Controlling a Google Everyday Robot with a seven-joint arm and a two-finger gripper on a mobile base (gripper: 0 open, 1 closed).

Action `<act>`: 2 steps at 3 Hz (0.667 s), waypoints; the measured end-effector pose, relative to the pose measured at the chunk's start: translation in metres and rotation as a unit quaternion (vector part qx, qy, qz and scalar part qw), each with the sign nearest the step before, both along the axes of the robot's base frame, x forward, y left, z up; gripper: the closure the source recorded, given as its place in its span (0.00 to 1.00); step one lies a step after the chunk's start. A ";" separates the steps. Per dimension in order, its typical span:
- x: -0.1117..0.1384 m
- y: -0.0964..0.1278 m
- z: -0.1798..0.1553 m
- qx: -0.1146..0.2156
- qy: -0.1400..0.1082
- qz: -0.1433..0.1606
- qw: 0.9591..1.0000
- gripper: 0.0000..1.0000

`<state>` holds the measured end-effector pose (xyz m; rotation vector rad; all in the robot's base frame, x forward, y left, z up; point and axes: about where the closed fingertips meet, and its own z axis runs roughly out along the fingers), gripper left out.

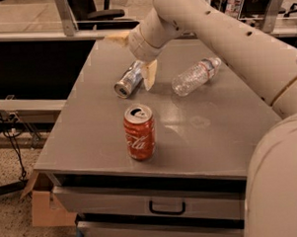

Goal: Pick redbull can

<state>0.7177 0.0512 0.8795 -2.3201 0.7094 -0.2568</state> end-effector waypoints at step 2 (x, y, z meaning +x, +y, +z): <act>0.001 0.000 -0.007 -0.016 0.005 0.015 1.000 0.49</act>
Offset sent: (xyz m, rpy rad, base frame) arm -0.0054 -0.0003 -0.0055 -0.1292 0.0457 0.2255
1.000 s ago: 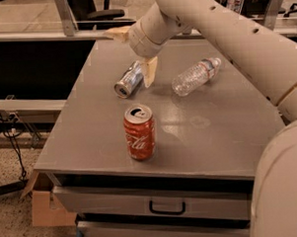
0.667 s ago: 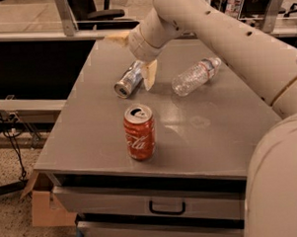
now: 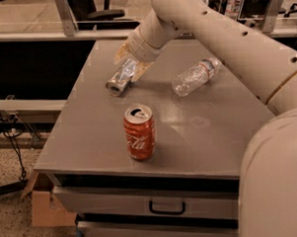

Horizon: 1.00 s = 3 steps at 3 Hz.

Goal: Pick redbull can

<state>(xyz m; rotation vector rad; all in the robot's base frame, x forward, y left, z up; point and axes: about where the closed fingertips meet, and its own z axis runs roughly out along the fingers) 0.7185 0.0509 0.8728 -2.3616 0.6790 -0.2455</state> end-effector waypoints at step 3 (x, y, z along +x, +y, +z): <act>-0.014 -0.001 0.017 -0.052 0.010 0.098 0.994 1.00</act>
Offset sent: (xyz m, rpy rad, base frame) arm -0.0173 -0.0028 0.0239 -0.1209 0.0161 0.2467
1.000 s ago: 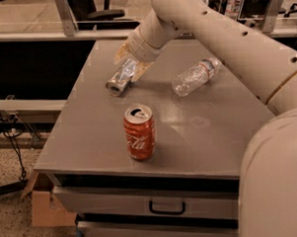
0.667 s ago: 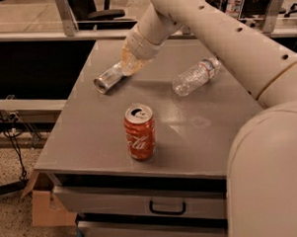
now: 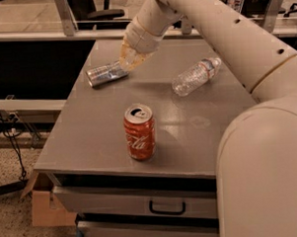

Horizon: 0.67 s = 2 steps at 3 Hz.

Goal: Pick redbull can

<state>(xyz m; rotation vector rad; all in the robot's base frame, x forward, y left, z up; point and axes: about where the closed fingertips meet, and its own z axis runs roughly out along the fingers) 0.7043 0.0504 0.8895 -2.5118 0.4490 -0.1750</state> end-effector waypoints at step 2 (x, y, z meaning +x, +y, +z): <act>-0.001 0.001 0.027 -0.043 0.023 -0.062 0.997 0.59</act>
Offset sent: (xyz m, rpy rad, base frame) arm -0.0041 0.0072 0.0568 -0.1798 0.0979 -0.2731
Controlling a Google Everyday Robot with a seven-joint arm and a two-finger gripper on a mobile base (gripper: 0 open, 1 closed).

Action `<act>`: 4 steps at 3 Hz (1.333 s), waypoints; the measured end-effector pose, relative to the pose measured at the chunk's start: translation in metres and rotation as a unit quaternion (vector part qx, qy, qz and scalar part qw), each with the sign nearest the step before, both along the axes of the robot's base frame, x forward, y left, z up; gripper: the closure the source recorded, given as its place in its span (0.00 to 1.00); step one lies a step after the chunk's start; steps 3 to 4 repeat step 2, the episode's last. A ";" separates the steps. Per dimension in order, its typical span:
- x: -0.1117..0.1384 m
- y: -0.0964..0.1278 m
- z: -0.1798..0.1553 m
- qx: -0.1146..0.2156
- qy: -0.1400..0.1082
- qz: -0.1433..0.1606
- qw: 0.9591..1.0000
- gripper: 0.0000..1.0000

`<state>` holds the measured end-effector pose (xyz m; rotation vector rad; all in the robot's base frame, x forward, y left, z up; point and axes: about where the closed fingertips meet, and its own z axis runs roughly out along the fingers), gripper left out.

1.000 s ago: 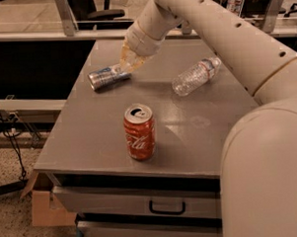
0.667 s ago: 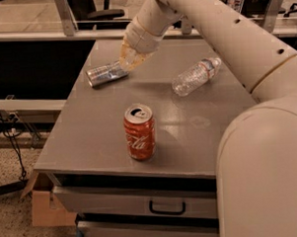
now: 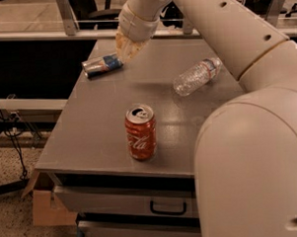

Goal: Pick redbull can

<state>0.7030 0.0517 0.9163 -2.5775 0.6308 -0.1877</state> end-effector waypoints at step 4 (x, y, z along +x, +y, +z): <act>0.002 0.010 0.004 -0.026 0.011 -0.063 0.998 0.12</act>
Offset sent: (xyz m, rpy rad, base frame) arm 0.0009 0.0070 0.0064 -0.0498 0.0136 -0.0996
